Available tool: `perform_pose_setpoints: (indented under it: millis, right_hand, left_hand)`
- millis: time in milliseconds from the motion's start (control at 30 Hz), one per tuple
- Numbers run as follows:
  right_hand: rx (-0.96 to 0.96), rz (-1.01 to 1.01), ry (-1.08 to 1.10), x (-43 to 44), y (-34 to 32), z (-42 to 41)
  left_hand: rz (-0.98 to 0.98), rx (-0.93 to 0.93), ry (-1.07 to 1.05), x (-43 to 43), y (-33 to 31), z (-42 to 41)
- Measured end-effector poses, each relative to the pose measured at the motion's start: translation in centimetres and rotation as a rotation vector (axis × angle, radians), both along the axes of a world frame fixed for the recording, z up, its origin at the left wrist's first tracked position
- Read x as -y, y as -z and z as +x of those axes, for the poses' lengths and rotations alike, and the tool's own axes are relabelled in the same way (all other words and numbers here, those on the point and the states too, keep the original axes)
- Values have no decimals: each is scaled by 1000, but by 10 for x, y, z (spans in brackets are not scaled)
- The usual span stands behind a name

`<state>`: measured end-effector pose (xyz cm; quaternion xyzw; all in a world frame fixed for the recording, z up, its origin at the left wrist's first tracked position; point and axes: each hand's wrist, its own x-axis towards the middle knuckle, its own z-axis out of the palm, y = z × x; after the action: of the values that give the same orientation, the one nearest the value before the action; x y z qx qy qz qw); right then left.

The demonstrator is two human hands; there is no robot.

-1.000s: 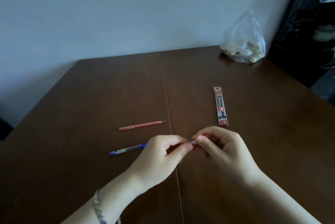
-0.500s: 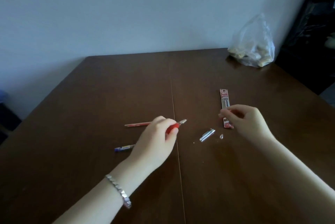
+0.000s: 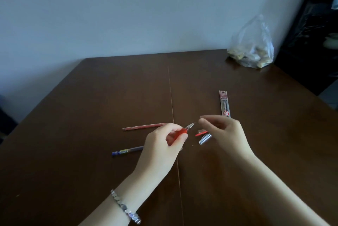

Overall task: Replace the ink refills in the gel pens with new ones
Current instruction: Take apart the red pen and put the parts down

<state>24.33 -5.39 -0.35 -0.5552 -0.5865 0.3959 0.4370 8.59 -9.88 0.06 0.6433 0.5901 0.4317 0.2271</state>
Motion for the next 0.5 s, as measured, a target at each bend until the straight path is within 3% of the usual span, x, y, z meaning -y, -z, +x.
perform_pose_setpoints:
  millis: [67, 133, 400, 500]
  right_hand:
    - [-234, -161, -31, 22, -4, -9]
    - [-310, -238, 37, 32, -1, -15]
    - [-538, -208, 102, 35, -5, -24]
    - [-652, -191, 129, 34, -4, -28]
  left_hand:
    - [-6, 68, -4, 4, 2, 11]
    - [14, 80, 17, 8, 5, 19]
    - [193, -28, 18, 11, 1, 20]
    - [185, 37, 34, 12, 1, 19]
